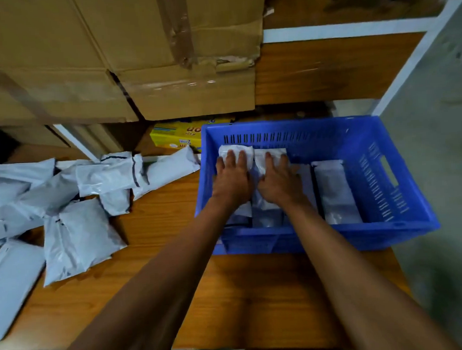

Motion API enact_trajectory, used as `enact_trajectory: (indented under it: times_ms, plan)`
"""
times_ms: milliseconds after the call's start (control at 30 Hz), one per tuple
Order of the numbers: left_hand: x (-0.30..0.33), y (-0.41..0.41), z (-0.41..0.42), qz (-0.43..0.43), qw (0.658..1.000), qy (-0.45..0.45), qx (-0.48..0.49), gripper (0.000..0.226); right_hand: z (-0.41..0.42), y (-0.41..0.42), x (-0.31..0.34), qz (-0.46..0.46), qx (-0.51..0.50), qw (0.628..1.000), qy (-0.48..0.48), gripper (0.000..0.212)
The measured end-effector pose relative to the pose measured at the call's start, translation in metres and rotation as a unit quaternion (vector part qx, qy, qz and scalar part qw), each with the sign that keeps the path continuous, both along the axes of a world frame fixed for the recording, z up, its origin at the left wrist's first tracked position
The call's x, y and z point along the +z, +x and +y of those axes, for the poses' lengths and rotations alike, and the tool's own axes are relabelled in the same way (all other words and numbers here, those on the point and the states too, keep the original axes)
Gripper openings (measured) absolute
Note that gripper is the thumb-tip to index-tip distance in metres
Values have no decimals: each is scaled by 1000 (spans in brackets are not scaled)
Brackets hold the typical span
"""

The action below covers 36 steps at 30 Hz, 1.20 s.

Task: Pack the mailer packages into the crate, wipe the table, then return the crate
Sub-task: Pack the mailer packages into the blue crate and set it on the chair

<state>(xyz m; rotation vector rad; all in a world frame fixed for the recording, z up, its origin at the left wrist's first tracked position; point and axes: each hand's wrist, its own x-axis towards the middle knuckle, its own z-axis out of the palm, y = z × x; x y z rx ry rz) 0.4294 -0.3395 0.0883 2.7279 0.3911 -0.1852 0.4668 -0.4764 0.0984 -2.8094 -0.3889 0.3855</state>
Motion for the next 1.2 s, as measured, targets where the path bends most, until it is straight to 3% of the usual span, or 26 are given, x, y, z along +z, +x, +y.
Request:
enact_trajectory:
  times_ms: [300,433,533,633,767,900,1000,1200]
  plan:
    - [-33,12,8,137,991,-9,8,81,13,26,-32,186,34,981,-35,69]
    - [-44,12,13,130,989,14,-70,80,4,39,-33,194,104,974,-61,78]
    - [-49,9,12,195,974,22,-116,91,-1,44,-43,196,163,961,-105,86]
    - [-56,9,14,245,962,39,-115,94,-3,40,-57,200,179,954,-137,91]
    - [-58,9,15,245,961,44,-119,95,0,40,-62,197,172,954,-148,93]
    - [-44,5,25,194,973,41,-117,100,1,36,-40,172,162,965,-117,85]
    - [-2,-9,21,130,988,-2,-86,80,3,22,-6,44,148,986,-67,62]
    - [83,-82,31,-99,994,-40,-29,53,40,-37,56,-116,99,984,92,34]
